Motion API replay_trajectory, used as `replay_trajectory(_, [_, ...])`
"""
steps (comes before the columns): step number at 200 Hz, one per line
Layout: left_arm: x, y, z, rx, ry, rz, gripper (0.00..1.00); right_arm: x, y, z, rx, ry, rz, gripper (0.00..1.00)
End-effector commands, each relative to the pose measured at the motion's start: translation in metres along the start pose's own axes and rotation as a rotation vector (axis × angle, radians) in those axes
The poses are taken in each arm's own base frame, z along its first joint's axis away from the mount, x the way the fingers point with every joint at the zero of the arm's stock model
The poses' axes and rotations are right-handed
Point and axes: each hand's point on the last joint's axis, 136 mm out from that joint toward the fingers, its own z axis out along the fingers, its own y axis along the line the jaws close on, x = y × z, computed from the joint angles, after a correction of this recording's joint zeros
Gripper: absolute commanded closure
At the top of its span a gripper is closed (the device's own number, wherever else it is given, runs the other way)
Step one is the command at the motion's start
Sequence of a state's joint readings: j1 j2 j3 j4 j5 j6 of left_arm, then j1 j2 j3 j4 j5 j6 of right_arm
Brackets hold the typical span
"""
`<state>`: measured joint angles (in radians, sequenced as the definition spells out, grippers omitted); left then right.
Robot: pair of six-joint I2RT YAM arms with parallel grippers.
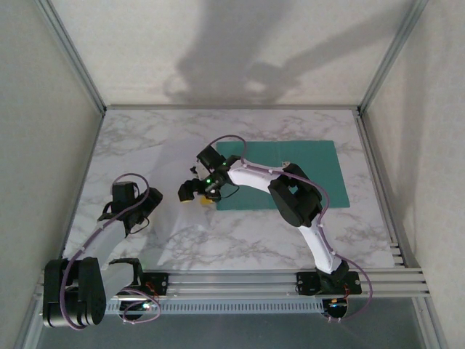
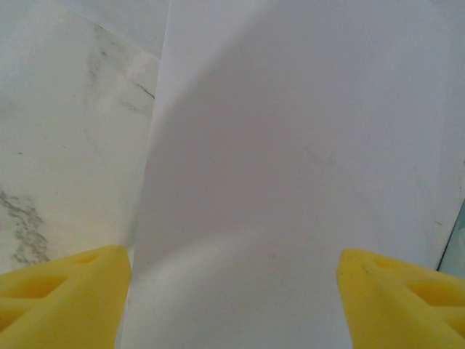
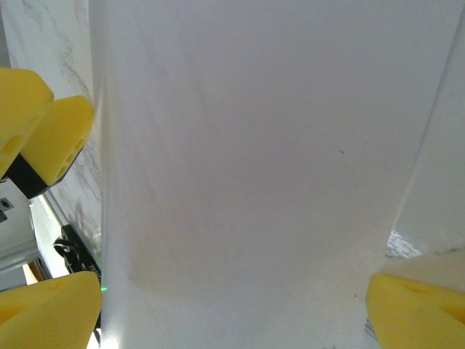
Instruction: Put the files into the folder
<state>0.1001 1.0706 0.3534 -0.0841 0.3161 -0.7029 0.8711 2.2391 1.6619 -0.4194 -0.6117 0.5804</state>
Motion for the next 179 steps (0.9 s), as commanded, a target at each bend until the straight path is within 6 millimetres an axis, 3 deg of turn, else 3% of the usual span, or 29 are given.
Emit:
replay_trajectory(1, [0.000,-0.007,0.000,0.032,0.000,0.005,0.25,0.013,0.013,0.008,-0.068,0.039,0.016,0.04])
replay_trajectory(179, [0.001,-0.012,0.000,0.067,0.007,-0.006,0.25,0.009,0.035,0.019,-0.166,0.033,0.035,0.01])
